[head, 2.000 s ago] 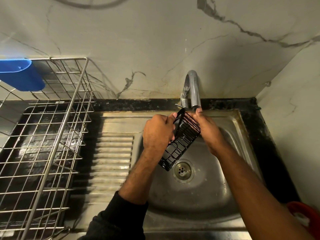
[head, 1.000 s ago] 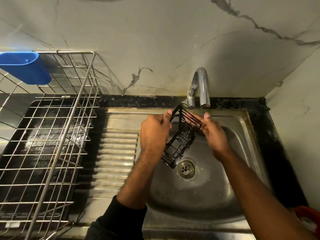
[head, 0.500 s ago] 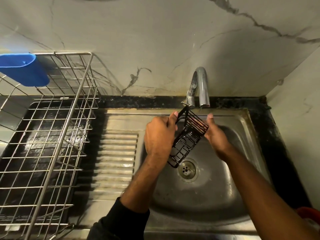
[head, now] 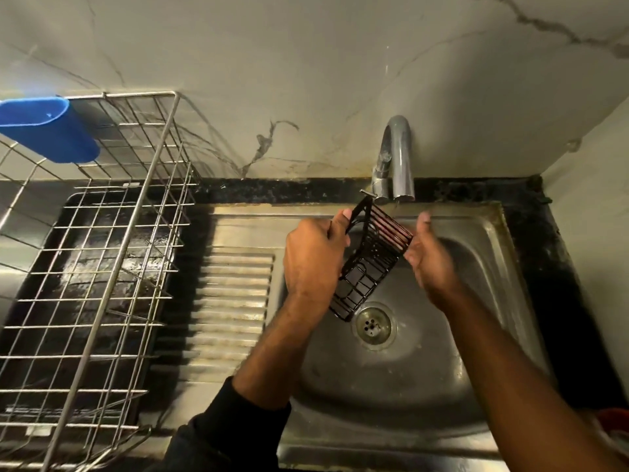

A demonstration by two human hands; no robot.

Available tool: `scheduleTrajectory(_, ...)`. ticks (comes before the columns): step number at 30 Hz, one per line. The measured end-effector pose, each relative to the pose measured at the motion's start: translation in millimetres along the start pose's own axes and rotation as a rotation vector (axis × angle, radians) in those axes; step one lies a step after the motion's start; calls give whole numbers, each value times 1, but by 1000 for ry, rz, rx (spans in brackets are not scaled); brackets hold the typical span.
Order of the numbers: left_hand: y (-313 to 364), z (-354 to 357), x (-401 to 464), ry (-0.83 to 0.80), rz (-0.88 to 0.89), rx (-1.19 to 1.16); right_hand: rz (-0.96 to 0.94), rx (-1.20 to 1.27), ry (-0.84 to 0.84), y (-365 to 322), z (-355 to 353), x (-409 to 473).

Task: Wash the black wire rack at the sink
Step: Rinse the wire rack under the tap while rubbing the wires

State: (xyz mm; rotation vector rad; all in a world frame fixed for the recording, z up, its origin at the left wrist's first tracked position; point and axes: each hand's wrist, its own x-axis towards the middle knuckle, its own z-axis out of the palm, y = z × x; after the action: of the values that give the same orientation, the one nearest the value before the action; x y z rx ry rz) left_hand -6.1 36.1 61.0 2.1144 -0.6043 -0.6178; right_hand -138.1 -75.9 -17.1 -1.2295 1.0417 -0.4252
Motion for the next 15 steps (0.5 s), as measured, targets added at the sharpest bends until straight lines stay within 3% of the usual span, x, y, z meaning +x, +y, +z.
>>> scheduleTrajectory(3, -1, 1, -2, 7, 22, 34, 102, -40, -62, 12, -4, 7)
scheduleTrajectory(7, -2, -1, 4, 23, 9, 18, -46, 149, -53, 1, -6, -3)
scheduleTrajectory(12, -2, 1, 1, 0, 21, 46, 42, 2, -43, 1, 4, 8)
scheduleTrajectory(15, -2, -1, 6, 27, 22, 20, -67, 134, -86, -2, 4, 3)
